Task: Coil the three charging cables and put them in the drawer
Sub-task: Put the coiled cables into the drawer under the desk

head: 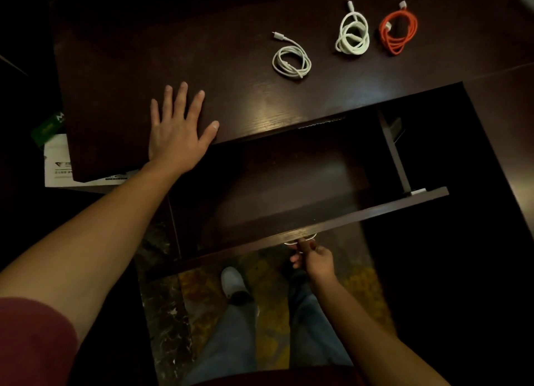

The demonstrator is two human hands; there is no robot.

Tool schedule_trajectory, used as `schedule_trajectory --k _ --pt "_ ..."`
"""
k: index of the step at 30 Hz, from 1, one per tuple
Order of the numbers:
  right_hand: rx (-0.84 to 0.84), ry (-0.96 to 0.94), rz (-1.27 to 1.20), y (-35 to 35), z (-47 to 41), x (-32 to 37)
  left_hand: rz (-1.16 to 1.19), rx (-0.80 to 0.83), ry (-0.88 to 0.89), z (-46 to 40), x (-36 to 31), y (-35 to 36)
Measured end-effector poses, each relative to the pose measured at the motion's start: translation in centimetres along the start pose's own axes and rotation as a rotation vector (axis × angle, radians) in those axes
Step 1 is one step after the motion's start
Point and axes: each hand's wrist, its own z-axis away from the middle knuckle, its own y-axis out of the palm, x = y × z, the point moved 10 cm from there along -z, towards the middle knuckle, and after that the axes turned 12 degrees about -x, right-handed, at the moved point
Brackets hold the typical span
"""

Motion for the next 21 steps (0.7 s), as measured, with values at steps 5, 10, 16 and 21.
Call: schedule_trajectory --k 5,10,16,21 --pt "0.034 0.004 0.039 0.1 0.4 0.7 -0.017 -0.002 -0.001 -0.1 0.0 0.0" --pt "0.164 0.028 0.344 -1.2 0.9 2.2 0.014 0.044 -0.011 -0.2 0.1 -0.2" --pt "0.179 -0.295 0.706 -7.1 2.8 10.9 0.181 -0.019 -0.049 -0.7 -2.5 -5.2" --pt "0.011 -0.616 0.891 -12.0 5.2 21.0 0.294 -0.151 -0.064 -0.3 -6.6 -9.8"
